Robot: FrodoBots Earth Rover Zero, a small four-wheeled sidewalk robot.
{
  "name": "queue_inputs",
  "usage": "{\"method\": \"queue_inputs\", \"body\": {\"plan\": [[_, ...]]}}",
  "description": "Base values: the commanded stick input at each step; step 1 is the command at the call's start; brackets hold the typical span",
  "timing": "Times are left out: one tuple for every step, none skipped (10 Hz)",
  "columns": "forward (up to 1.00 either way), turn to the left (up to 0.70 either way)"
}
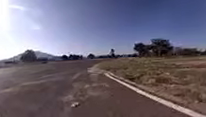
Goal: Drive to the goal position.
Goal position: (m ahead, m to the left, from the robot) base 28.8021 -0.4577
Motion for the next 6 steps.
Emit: {"method": "queue_inputs", "body": {"plan": [[1.00,0.00],[1.00,0.01],[1.00,0.10],[1.00,0.40],[1.00,0.40],[1.00,0.36]]}}
